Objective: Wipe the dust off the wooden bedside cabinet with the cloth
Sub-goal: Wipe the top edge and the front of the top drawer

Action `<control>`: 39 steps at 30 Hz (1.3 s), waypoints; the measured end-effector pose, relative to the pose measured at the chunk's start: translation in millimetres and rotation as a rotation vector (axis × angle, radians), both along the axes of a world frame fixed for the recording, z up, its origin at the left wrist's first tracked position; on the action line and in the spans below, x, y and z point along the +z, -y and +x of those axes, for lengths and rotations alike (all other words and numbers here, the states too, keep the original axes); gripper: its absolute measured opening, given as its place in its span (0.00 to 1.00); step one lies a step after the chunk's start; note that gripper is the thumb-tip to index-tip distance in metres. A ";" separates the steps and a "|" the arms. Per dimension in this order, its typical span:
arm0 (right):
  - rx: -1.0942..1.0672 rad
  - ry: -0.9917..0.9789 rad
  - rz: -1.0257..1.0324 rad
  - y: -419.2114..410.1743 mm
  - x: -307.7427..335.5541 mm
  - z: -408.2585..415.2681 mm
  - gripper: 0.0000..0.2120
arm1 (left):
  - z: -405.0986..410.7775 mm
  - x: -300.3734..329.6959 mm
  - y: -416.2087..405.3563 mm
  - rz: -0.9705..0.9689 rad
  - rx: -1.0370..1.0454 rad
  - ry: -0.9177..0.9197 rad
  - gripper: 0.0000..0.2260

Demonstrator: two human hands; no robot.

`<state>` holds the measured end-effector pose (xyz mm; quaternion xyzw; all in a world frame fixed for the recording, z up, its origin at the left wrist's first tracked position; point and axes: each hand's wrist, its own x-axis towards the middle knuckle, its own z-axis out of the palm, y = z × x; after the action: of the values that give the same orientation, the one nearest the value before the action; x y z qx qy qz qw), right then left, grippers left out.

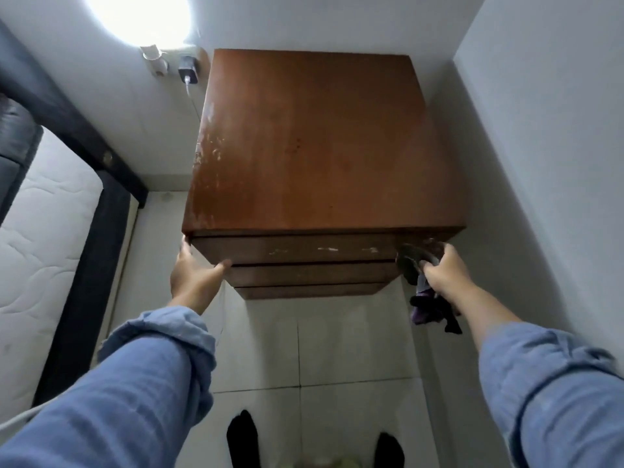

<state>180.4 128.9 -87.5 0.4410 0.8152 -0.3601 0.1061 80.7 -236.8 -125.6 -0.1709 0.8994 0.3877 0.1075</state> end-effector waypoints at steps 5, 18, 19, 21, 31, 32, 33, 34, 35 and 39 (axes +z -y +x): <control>-0.130 -0.080 -0.021 -29.0 -4.7 -9.1 0.30 | -4.2 -9.5 1.7 0.000 -0.004 -0.048 0.36; -0.138 -0.031 -0.056 -35.9 -14.4 10.6 0.27 | 15.3 -6.2 0.4 -0.032 0.012 0.046 0.37; -0.143 -0.035 -0.060 -35.2 -14.5 16.4 0.27 | 22.2 -4.4 0.5 -0.038 0.017 0.058 0.38; -0.158 -0.055 -0.092 -33.5 -16.6 27.5 0.27 | 34.5 -1.0 1.0 -0.049 0.017 0.087 0.39; -0.086 -0.254 0.083 -27.4 6.2 66.7 0.16 | 65.9 27.2 -15.5 -0.493 -0.270 0.038 0.38; -0.085 -0.309 0.122 -28.2 10.7 66.3 0.15 | 67.4 28.9 -17.5 -0.513 -0.307 0.032 0.36; -0.084 -0.360 0.151 -28.3 15.1 62.2 0.15 | 67.8 30.8 -17.5 -0.539 -0.343 0.042 0.35; -0.089 -0.395 0.179 -30.7 21.0 57.0 0.15 | 67.3 32.1 -18.6 -0.569 -0.383 0.054 0.34; -0.093 -0.412 0.205 -33.2 25.8 50.5 0.15 | 66.7 32.2 -18.2 -0.607 -0.421 0.061 0.34; -0.069 -0.325 0.252 -42.8 18.1 31.3 0.16 | 64.1 29.3 -15.6 -0.687 -0.501 0.056 0.36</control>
<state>211.7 171.7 -69.4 0.4146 0.8447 -0.3250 -0.0955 144.8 -221.2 -96.3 0.0164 0.9868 0.0227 0.1595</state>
